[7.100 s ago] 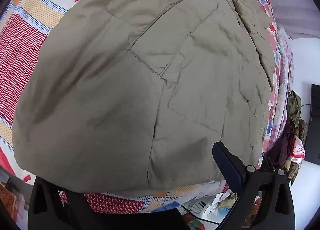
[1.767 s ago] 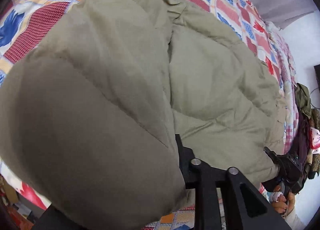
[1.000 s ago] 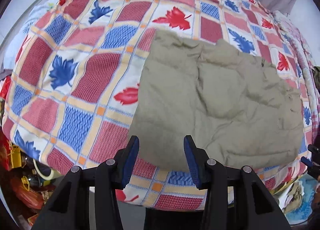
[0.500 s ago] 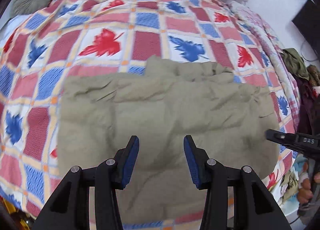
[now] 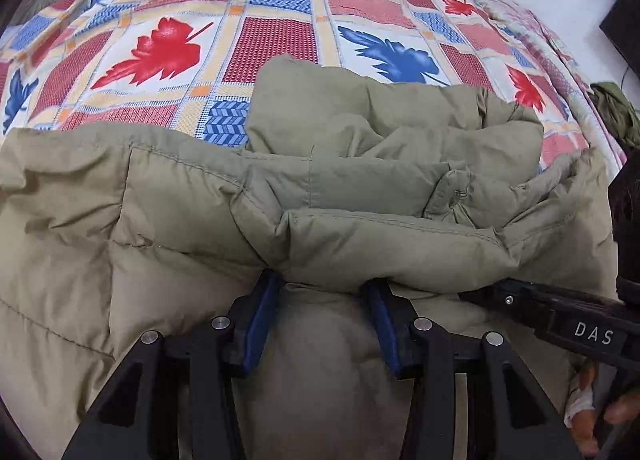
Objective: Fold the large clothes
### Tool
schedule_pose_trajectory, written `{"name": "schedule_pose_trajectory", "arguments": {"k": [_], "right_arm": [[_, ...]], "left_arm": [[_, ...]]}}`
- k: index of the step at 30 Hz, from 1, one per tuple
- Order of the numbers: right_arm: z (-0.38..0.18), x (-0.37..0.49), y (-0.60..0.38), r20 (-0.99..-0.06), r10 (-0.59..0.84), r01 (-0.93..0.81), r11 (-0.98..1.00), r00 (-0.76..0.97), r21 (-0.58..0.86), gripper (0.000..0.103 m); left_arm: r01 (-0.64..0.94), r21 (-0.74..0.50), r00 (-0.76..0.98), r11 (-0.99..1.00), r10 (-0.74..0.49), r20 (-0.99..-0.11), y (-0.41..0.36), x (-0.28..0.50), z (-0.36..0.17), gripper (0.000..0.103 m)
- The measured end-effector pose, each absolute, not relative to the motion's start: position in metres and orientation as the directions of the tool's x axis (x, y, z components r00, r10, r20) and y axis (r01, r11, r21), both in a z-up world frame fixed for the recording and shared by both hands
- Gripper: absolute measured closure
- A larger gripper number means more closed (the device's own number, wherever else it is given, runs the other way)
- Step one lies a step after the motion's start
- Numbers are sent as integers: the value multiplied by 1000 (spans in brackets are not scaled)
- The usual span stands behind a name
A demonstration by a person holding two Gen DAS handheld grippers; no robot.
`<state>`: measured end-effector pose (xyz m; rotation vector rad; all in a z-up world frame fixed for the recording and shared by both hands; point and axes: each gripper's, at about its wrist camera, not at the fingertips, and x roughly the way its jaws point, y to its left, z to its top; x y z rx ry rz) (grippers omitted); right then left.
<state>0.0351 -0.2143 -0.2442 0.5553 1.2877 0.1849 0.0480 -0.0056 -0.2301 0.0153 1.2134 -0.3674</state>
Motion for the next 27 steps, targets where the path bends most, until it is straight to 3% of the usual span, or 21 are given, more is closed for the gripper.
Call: {"name": "schedule_pose_trajectory", "arguments": {"k": [7,12,18,27], "right_arm": [[-238,40,-222,-865,428,145,869,262,474,95],[-210,45,-271,-900,289,160,921,325,354,95],[-202,36,-363,-927,104,361,901,360,242,95],[-243,33,-403,-923,115,490,820,366,297,95]], "left_arm": [[310,-140,320,940,-242,-916,7,61,-216,55],[210,-67,381,975,-144,-913,63,92,-204,55],[107,-9,395,994,-51,-917,115,106,-209,55],[4,-123,352,992,-117,-929,129,129,-252,54]]}}
